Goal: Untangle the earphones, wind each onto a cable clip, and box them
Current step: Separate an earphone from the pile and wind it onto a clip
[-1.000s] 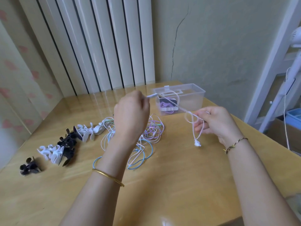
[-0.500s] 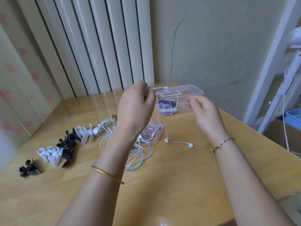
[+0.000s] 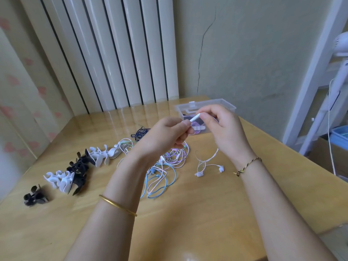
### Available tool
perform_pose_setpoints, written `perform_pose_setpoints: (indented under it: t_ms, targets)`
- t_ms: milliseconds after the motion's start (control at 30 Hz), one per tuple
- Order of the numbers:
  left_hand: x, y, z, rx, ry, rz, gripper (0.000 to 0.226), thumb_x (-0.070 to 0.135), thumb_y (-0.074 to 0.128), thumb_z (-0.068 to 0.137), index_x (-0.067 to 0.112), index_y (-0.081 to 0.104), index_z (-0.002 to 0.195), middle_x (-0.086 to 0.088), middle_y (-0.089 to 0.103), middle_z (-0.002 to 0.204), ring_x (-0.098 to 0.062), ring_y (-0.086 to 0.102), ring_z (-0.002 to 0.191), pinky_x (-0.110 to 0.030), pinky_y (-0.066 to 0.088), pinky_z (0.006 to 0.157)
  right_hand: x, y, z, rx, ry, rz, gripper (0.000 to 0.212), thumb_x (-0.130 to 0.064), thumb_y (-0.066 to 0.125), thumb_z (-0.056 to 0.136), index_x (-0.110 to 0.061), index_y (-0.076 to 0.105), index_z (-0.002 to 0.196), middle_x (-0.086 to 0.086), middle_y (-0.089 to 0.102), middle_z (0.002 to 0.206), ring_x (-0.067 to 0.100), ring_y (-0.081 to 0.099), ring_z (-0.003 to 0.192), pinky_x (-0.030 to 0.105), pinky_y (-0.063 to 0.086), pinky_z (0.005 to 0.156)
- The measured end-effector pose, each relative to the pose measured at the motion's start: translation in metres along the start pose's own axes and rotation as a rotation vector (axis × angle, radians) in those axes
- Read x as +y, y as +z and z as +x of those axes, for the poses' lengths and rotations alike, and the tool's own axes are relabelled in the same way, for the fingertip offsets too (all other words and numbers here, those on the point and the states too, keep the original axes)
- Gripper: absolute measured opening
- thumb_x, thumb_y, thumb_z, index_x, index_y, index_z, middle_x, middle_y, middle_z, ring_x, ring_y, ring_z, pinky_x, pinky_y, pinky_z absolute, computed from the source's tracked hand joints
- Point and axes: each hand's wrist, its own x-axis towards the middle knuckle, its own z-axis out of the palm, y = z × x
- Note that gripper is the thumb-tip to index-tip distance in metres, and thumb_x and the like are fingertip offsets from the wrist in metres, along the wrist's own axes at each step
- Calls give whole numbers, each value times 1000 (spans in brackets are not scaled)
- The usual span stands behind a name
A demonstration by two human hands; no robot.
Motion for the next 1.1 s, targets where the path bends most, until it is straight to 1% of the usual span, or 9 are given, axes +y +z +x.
perform_pose_setpoints:
  t_ms: [167,300,467,600,700,733,833,933,1100]
  targets:
    - [7,-6,0,-84,-151,-762,27,24,40,100,19,62,85,12,49,63,-2,47,53,-25,38,70,5,5,-12,-156,237,227,28,-13,52,96,-27,67,77,-13,47,51,8,38,37,32,39,45]
    - [6,-4,3,13,-131,-916,23,20,42,98,22,65,98,12,70,87,2,65,81,-27,36,79,1,14,-22,-256,346,336,21,-8,46,98,-6,64,88,-1,47,57,11,34,32,23,32,35]
    - [0,1,3,190,0,-634,28,5,44,94,23,64,100,8,71,108,-5,60,114,-33,35,89,-8,7,-27,-421,369,282,21,-11,47,99,-7,63,85,3,47,58,10,31,31,19,27,32]
    - [-10,3,3,293,176,34,37,-11,39,79,17,59,93,7,62,96,-11,56,88,-27,42,80,-25,-8,-20,-385,296,189,22,-13,51,96,-9,64,78,1,49,53,14,32,34,23,29,36]
    - [-13,7,3,258,237,524,12,2,48,85,13,47,80,4,47,80,-19,40,76,-30,34,69,-29,-13,-10,-223,227,166,23,-12,52,94,-10,66,77,-1,48,52,12,34,36,23,30,38]
    - [-14,9,4,237,232,614,18,11,50,89,16,43,74,4,45,76,-23,40,76,-33,35,71,-27,-13,-7,-168,207,147,23,-12,52,94,-12,66,76,-2,49,53,11,36,37,22,32,38]
    - [-10,12,5,233,166,555,25,24,45,97,11,55,78,0,56,72,-25,52,73,-36,42,72,-14,-12,-2,-80,192,93,19,-11,53,93,-12,67,80,-1,51,58,5,41,40,19,38,44]
    - [-1,7,2,264,88,119,31,24,45,92,15,57,64,1,53,61,-16,44,57,-29,36,60,3,-17,-3,-95,258,102,15,-7,53,94,-4,67,91,0,54,62,8,45,40,18,41,47]
    - [8,-5,6,566,157,-1,36,18,42,95,17,52,60,1,50,60,-10,40,52,-27,32,55,21,-17,-12,-163,354,-20,17,-5,53,91,-11,67,82,2,58,63,11,41,37,23,40,42]
